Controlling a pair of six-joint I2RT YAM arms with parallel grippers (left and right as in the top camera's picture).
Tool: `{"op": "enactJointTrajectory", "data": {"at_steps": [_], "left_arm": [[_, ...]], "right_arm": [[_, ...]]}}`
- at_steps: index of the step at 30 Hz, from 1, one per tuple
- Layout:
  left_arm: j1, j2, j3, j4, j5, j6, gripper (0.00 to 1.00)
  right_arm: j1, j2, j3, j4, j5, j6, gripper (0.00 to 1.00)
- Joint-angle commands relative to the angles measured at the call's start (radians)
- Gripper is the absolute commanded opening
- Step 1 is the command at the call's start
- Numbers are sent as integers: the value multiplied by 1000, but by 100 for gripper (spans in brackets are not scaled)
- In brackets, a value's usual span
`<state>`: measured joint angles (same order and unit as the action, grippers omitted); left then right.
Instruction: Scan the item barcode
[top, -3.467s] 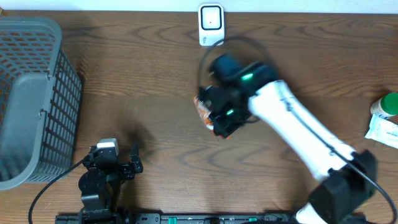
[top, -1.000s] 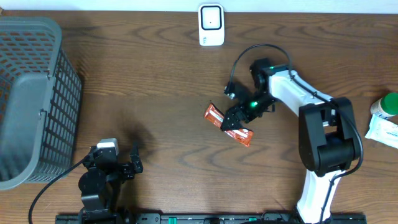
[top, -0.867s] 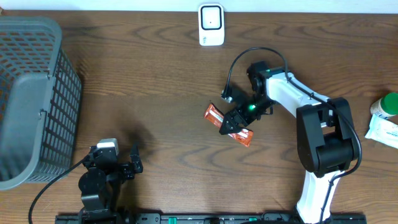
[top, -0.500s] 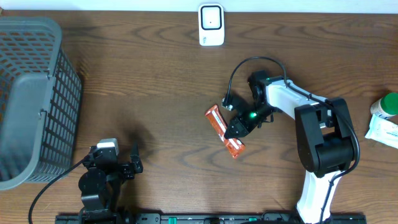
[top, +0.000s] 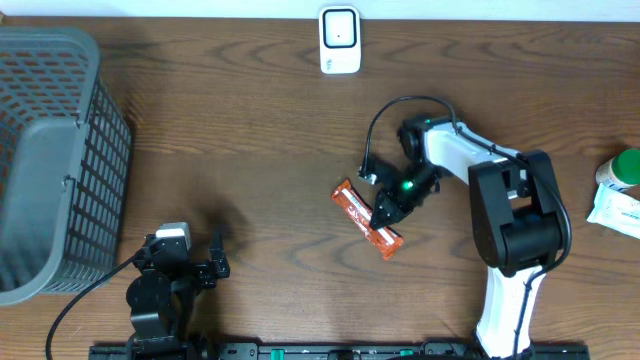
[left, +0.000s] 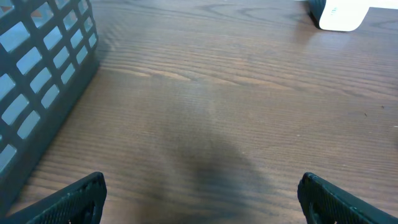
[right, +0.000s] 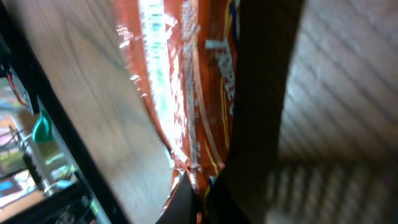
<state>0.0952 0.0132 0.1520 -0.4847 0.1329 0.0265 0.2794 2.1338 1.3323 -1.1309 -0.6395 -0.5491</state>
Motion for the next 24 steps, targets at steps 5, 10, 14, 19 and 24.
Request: {"op": "enactJointTrajectory", "data": {"at_steps": [5,10,14,19,24], "left_arm": [[-2,-3,-15,0,17,-1,98],[-2,-3,-15,0,17,-1,98],[-2,-3,-15,0,17,-1,98],[-2,-3,-15,0,17,-1,98],[-2,-3,-15,0,17,-1,98]], "right_arm": [[26,-47,183,-135,19,-6,2],[80,-151,198,-142,-2,-6,2],[138,-257,198,-146,-6,-5,2],[201,-397,198,-148,-19,15,2],[241,-530,198,-148,-32,64,2]]}}
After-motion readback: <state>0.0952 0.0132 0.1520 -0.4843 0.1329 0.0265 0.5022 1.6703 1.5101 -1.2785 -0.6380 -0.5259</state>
